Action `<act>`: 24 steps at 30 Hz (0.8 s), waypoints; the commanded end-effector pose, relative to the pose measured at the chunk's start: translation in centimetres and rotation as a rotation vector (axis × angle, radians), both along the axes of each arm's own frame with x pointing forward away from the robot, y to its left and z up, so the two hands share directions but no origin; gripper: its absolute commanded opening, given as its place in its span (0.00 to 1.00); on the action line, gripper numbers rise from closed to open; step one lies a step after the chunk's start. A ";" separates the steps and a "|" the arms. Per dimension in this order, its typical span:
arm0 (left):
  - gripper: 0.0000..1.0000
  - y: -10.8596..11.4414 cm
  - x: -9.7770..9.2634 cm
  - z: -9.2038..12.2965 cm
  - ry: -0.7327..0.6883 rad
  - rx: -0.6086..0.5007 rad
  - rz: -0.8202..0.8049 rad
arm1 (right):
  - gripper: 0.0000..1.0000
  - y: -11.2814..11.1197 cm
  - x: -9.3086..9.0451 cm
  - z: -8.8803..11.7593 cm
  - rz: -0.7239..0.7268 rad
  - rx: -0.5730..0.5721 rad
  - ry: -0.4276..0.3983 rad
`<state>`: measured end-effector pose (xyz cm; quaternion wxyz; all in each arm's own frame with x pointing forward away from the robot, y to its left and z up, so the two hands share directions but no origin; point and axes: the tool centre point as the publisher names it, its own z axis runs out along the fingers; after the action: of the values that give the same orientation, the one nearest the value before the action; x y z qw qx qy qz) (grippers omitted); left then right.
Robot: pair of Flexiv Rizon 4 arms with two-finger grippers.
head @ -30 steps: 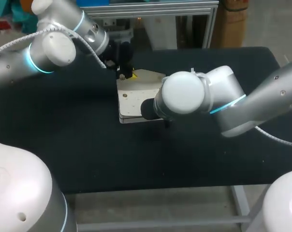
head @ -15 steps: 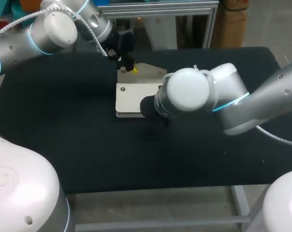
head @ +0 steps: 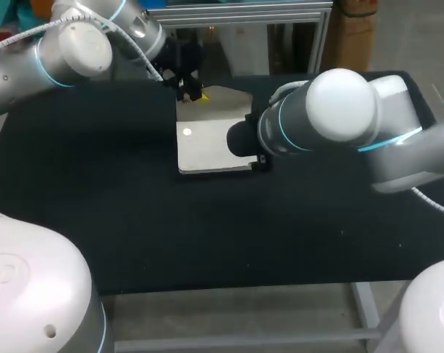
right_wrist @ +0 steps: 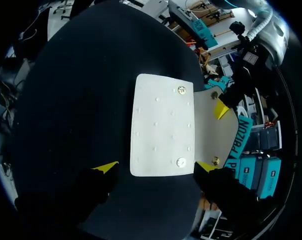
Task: Pick up the bag, open it, inspect its contents, close it, and place it on the opposite side
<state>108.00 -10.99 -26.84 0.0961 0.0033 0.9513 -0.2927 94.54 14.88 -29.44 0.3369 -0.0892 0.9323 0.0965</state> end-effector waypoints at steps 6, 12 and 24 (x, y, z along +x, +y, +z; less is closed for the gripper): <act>0.00 0.5 -2.4 2.7 -0.095 0.000 0.026 | 1.00 -0.8 -0.2 2.9 0.043 0.054 0.030; 0.00 0.5 -3.3 3.7 -0.109 -0.016 0.019 | 0.31 -0.5 0.5 4.1 0.068 0.064 0.069; 0.00 0.5 -4.3 3.6 0.020 -0.054 -0.006 | 0.00 0.7 2.0 5.0 0.075 -0.010 0.034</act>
<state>102.83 -10.44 -23.53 0.1019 -0.0044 0.9426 -0.3181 96.12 14.63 -24.41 0.3182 -0.1252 0.9324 0.1168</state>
